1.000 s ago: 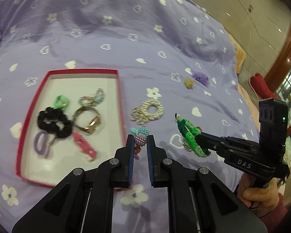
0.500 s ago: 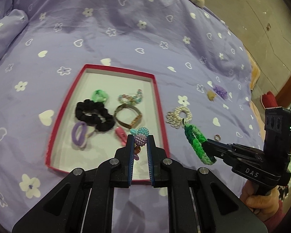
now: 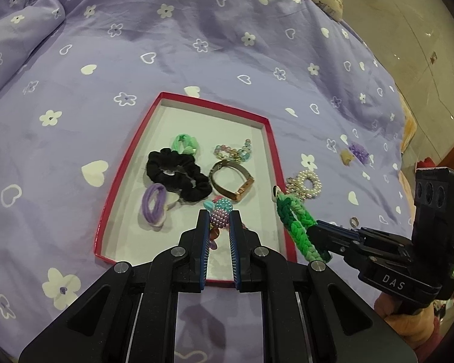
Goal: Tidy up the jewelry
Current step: 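Carry the beaded bracelet and green strap into the box lid and release both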
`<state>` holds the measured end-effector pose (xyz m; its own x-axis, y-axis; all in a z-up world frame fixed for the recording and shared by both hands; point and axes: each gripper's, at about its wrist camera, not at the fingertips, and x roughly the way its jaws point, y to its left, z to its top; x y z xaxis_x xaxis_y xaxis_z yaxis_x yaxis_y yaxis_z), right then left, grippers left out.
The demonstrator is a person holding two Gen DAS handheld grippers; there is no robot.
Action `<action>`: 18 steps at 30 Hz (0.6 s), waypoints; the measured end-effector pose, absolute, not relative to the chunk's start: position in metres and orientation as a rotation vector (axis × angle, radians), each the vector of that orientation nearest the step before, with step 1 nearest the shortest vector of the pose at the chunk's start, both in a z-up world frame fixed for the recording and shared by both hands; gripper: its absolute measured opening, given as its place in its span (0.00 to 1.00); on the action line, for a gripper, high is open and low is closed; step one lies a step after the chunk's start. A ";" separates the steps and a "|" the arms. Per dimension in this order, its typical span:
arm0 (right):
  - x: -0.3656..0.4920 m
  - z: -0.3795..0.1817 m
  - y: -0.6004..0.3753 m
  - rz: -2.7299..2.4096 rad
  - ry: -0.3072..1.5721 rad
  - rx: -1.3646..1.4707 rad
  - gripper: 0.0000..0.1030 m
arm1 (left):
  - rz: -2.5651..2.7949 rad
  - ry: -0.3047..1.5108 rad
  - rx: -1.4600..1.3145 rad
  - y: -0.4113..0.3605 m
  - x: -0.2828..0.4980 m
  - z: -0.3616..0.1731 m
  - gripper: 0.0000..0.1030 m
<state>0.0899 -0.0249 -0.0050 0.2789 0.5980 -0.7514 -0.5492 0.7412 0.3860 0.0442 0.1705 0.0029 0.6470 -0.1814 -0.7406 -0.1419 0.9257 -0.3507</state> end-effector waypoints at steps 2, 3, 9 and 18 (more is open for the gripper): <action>0.090 -0.007 -0.019 0.776 1.038 0.051 0.11 | -0.019 0.876 -0.407 0.174 0.045 0.000 0.11; 0.091 -0.008 -0.016 0.779 1.042 0.048 0.11 | -0.016 0.878 -0.410 0.175 0.046 -0.002 0.11; 0.095 -0.020 0.002 0.793 1.072 0.028 0.11 | -0.001 0.894 -0.433 0.187 0.050 -0.013 0.11; 0.106 -0.043 0.020 0.781 1.121 -0.019 0.11 | 0.037 0.931 -0.474 0.206 0.053 -0.036 0.11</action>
